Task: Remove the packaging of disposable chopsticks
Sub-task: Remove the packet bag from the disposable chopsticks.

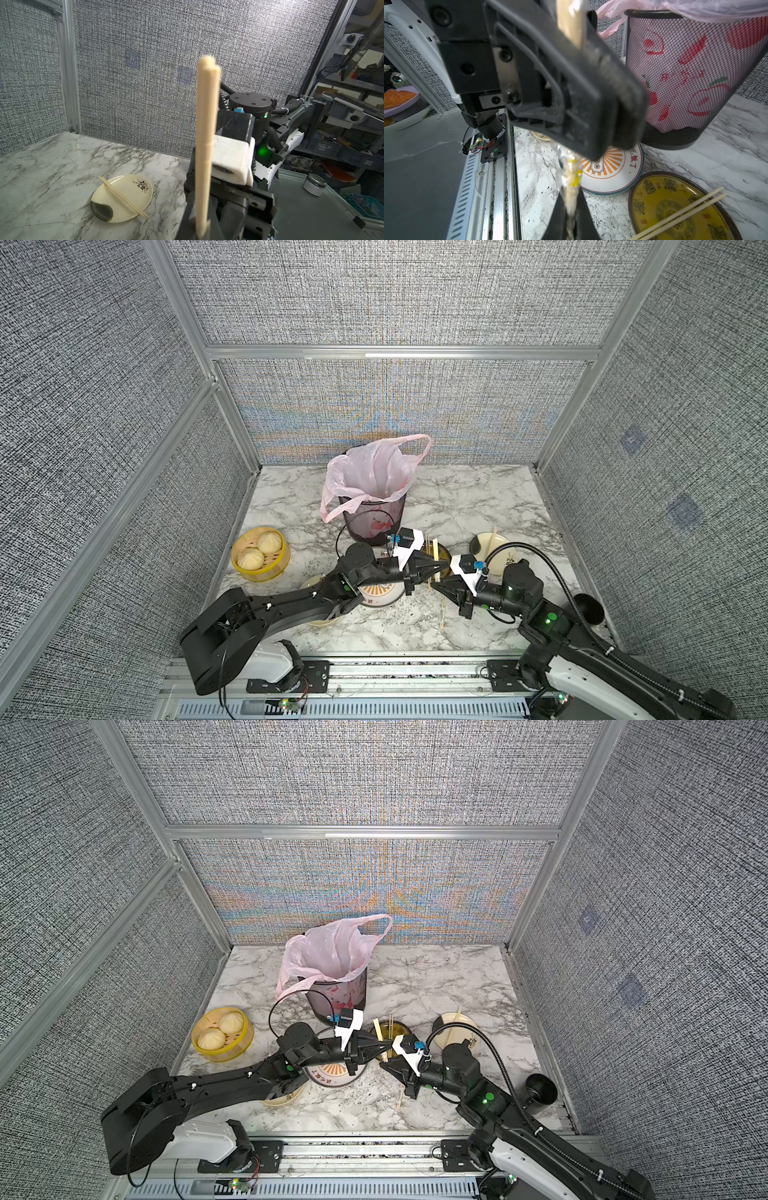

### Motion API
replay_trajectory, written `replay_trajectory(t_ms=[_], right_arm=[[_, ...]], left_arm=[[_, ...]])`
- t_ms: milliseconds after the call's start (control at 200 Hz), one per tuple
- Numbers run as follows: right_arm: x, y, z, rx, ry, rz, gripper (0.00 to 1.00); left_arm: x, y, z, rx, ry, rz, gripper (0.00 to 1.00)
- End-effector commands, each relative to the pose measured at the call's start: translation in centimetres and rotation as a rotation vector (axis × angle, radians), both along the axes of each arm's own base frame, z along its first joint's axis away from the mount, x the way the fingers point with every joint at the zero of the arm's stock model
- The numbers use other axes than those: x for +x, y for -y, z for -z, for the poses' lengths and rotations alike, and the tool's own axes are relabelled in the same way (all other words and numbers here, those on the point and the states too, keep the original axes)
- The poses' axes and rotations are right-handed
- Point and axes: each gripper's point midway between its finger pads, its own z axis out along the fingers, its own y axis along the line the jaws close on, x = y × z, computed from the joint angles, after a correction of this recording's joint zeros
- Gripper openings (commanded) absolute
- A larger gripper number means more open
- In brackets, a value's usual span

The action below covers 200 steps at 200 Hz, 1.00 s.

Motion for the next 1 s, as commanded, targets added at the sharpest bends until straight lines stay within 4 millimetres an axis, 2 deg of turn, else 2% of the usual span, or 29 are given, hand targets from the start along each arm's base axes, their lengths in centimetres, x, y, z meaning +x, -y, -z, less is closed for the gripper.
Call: replay_trajectory(t_ms=[0,235,475,591,641,716,761,836,876,996], right_arm=[[-0.6,-0.4,-5.5,0.159,0.172,-0.047,0.0],[-0.6,-0.4,-5.4,0.154,0.17,-0.045,0.0],[-0.4,-0.5,-5.0,0.155,0.161,-0.044,0.0],[-0.4,-0.6,-4.6,0.153,0.146,-0.047,0.0],[-0.5,-0.7,-4.3,0.148,0.137,-0.05,0.0],[-0.5,-0.6,-3.8,0.143,0.127,-0.049,0.0],[-0.6,-0.5,-3.5,0.142,0.118,-0.046,0.11],[-0.6,-0.2,-3.3,0.143,0.101,-0.03,0.54],[-0.5,0.1,-3.4,0.15,0.094,-0.014,0.7],[-1.6,0.6,-4.6,0.207,0.129,-0.041,0.9]], left_arm=[[0.4,0.1,3.5,0.116,-0.063,-0.014,0.11],[0.1,0.1,3.9,0.115,-0.078,-0.005,0.11],[-1.2,-0.2,4.6,0.115,-0.106,0.033,0.12],[-1.6,-0.5,3.9,0.108,-0.103,0.04,0.06],[-1.7,-0.7,3.5,0.106,-0.097,0.037,0.0],[-1.5,-0.9,3.4,0.114,-0.09,0.019,0.0],[-1.5,-1.1,3.2,0.117,-0.084,0.013,0.0],[-1.5,-1.2,3.1,0.124,-0.077,0.004,0.0],[-1.5,-1.4,3.1,0.127,-0.07,0.001,0.0],[-1.4,-1.8,3.7,0.138,-0.063,-0.019,0.0]])
